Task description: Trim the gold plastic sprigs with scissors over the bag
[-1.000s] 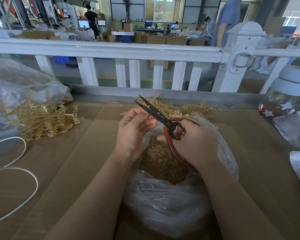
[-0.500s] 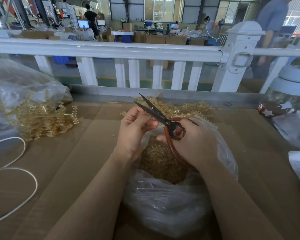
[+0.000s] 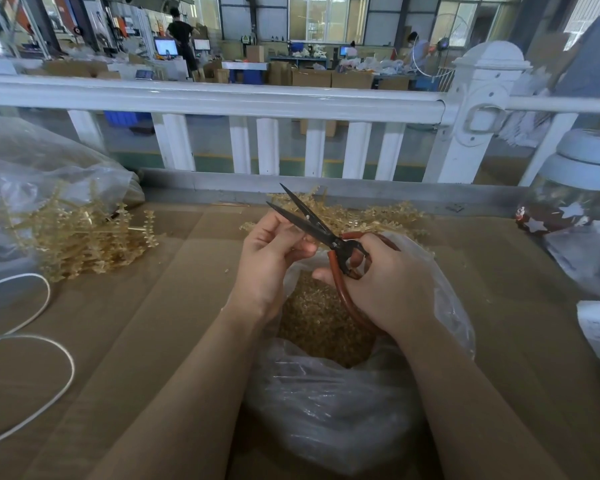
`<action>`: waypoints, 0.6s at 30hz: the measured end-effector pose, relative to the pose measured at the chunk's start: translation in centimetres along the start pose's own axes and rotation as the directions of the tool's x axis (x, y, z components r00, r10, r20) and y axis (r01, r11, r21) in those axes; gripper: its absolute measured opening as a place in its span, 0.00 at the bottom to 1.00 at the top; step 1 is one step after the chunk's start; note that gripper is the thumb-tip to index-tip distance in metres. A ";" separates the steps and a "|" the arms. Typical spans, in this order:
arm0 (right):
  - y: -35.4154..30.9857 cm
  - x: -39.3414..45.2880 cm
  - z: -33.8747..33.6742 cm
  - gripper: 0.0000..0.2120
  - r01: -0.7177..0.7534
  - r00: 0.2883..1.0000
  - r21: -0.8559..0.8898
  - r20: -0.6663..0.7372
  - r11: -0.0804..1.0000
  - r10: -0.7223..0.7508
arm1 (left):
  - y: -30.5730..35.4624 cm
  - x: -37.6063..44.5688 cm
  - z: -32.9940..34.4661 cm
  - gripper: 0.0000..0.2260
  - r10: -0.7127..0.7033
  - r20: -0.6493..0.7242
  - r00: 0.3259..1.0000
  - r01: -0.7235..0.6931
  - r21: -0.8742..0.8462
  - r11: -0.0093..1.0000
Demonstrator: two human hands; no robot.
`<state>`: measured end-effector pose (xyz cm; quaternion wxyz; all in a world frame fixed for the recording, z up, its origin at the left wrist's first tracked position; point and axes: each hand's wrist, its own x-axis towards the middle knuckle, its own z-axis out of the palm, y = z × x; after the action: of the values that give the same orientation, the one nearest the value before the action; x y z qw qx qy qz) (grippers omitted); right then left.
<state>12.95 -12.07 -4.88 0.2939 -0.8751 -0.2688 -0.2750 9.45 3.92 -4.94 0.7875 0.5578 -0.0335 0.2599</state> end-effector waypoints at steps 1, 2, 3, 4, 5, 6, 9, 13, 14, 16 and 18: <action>0.0 0.0 0.0 0.29 -0.003 1.000 0.014 0.000 1.000 0.003 | 0.0 0.0 0.0 0.10 0.006 0.006 1.000 -0.006 0.009 1.000; 0.0 0.1 0.0 0.30 -0.005 1.000 0.024 0.005 1.000 0.005 | 0.0 0.0 0.0 0.10 0.011 0.013 1.000 -0.011 0.016 1.000; 0.0 0.1 0.1 0.30 -0.006 1.000 0.028 0.012 1.000 0.005 | 0.0 -0.1 0.0 0.09 0.013 0.018 1.000 -0.013 0.019 1.000; 0.1 0.1 0.1 0.30 -0.002 1.000 0.026 0.019 1.000 0.002 | 0.0 -0.1 0.1 0.09 0.012 0.019 1.000 -0.013 0.017 1.000; 0.2 0.1 0.2 0.31 0.000 1.000 0.021 0.025 1.000 -0.001 | -0.1 -0.1 0.1 0.09 0.010 0.018 1.000 -0.010 0.015 1.000; 0.2 0.1 0.1 0.31 0.002 1.000 0.012 0.029 1.000 -0.002 | -0.1 -0.2 0.1 0.09 0.005 0.013 1.000 -0.006 0.017 1.000; 0.2 0.0 -0.1 0.30 0.009 1.000 -0.030 -0.007 1.000 -0.010 | -0.2 -0.1 0.1 0.10 -0.011 -0.006 1.000 0.011 0.030 0.999; -0.1 -0.1 -0.4 0.28 0.011 0.999 -0.041 -0.045 0.999 -0.013 | -0.2 -0.1 0.1 0.08 -0.013 0.008 1.000 0.013 0.027 1.000; -0.1 -0.1 -0.4 0.28 0.010 0.999 -0.032 -0.039 0.999 -0.011 | -0.2 -0.1 0.0 0.07 -0.014 0.013 1.000 0.014 0.021 1.000; -0.1 -0.1 -0.2 0.28 0.003 1.000 0.000 -0.017 1.000 -0.003 | -0.2 0.0 0.0 0.05 -0.017 0.022 1.000 0.017 0.007 1.000; 0.0 -0.1 0.0 0.29 -0.001 1.000 0.029 -0.008 1.000 0.002 | -0.2 0.0 0.0 0.05 -0.022 0.018 1.000 0.022 -0.009 1.000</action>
<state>12.88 -12.13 -4.96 0.3079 -0.8698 -0.2710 -0.2744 9.57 3.86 -5.12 0.7926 0.5568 -0.0356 0.2459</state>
